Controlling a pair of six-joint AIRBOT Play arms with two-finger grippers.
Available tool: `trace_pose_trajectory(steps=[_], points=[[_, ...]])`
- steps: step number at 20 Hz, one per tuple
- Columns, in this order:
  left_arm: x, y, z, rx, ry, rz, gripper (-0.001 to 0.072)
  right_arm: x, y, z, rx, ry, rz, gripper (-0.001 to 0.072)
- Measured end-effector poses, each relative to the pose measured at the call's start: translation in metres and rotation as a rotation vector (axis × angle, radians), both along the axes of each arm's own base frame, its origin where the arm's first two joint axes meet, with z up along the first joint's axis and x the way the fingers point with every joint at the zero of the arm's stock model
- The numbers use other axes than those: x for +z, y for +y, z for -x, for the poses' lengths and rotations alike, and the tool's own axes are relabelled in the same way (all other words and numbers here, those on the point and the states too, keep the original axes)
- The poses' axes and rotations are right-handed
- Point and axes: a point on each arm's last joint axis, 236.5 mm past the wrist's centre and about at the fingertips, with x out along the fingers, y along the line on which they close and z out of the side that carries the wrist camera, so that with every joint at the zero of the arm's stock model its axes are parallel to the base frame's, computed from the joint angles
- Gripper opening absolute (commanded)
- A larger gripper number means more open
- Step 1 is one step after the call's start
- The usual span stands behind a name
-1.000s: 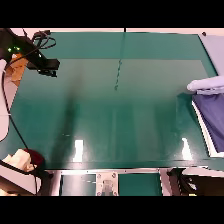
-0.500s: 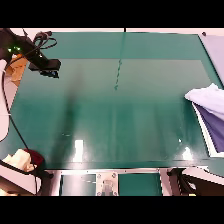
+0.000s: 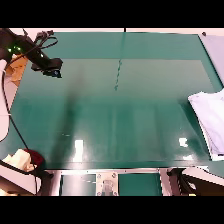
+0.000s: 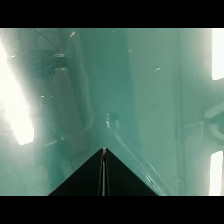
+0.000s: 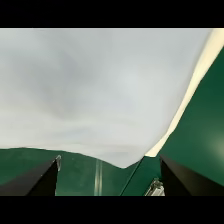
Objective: Fold the shirts.
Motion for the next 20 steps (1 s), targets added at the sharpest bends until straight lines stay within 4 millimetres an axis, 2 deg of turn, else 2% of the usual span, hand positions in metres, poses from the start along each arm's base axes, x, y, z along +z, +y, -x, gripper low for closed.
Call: trace_pose_trajectory(steps=[2,3,4,6,8,10,12,14,16,18,20], points=[[0.003,-0.002,-0.001,-0.003,-0.006,0.01,0.0021,0.01,0.001,-0.009,0.018,-0.011,0.002,0.0654],[0.007,-0.003,-0.002,-0.003,-0.016,0.013,0.0021,0.019,0.002,-0.023,0.037,-0.043,0.008,0.0429],[0.011,-0.003,-0.002,-0.004,-0.029,0.015,0.0021,0.029,0.005,-0.039,0.063,-0.079,0.014,0.0044],[0.027,-0.005,-0.004,0.004,-0.076,0.022,0.0021,0.05,0.022,-0.085,0.155,-0.179,0.017,0.002],[0.044,-0.006,-0.001,0.022,-0.118,0.032,0.0021,0.064,0.052,-0.128,0.29,-0.255,0.005,0.0019],[0.052,-0.007,0.012,0.044,-0.128,0.04,0.0021,0.072,0.098,-0.168,0.468,-0.313,-0.011,0.0017],[0.05,-0.007,0.034,0.065,-0.109,0.045,0.0021,0.072,0.148,-0.191,0.635,-0.339,-0.035,0.0017],[0.04,-0.006,0.064,0.09,-0.079,0.05,0.0021,0.064,0.2,-0.199,0.786,-0.352,-0.065,0.0017],[0.025,-0.006,0.098,0.118,-0.045,0.056,0.0021,0.05,0.245,-0.194,0.91,-0.347,-0.096,0.0017],[0.007,-0.004,0.13,0.139,-0.013,0.056,0.0021,0.036,0.278,-0.184,0.996,-0.338,-0.121,0.0018],[-0.005,-0.004,0.151,0.151,0.007,0.056,0.0021,0.025,0.301,-0.177,1.057,-0.338,-0.133,0.0018]])
